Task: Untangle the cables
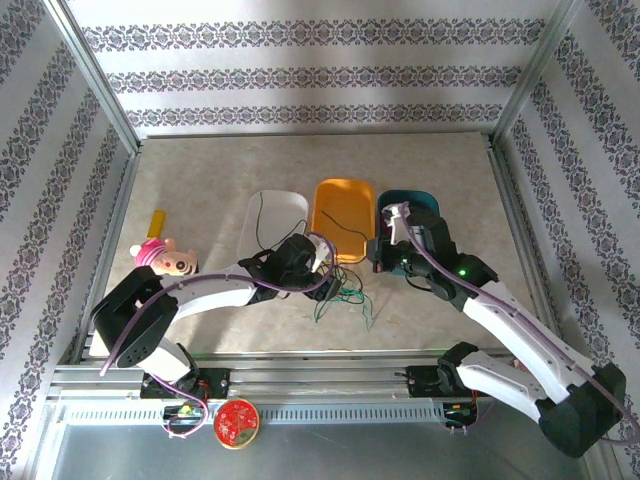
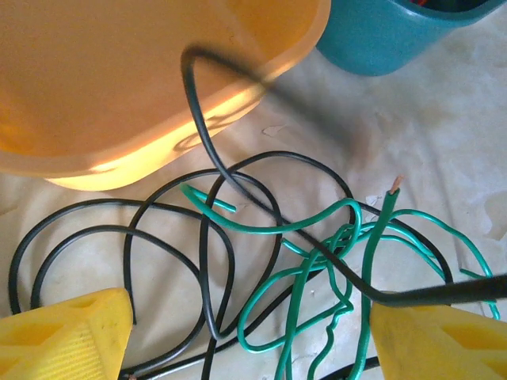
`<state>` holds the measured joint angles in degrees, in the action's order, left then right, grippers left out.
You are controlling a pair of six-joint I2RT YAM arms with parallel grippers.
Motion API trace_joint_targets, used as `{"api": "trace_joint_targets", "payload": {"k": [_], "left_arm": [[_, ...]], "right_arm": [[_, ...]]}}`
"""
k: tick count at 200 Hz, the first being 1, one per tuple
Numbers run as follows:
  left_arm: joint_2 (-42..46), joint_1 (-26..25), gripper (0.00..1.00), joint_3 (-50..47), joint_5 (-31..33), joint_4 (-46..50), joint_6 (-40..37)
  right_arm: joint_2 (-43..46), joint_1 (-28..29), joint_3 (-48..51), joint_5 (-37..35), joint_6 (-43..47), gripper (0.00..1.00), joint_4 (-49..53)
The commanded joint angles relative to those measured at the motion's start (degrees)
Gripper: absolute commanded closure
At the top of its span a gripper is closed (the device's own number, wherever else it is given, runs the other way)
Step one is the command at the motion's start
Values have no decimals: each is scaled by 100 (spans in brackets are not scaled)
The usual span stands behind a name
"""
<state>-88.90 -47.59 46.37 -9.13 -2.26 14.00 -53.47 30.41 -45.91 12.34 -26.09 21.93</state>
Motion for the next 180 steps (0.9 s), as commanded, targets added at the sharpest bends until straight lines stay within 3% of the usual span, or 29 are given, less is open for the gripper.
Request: {"api": "trace_joint_targets", "payload": {"k": [1,61,117,138,180], "left_arm": [[-79,-57,22,75,-118,-351,145],[177,-66,22,-201,-107,-445,262],[1394,-58,8,-627,446,-982,311],[1834,-57,8,-701,1040,-912,367],[2989,-48,6,-960,3542,-634,942]], "right_arm": [[373,-165,-187,-33,-358,100,-369],[797,-449,-455,4,-722,100,-1012],[442,-449,-602,293,-1106,100,-2311],[261,-449,-730,339,-1357,100,-2790],[-292,-277,-1039,585,-1524,100,-3172]]}}
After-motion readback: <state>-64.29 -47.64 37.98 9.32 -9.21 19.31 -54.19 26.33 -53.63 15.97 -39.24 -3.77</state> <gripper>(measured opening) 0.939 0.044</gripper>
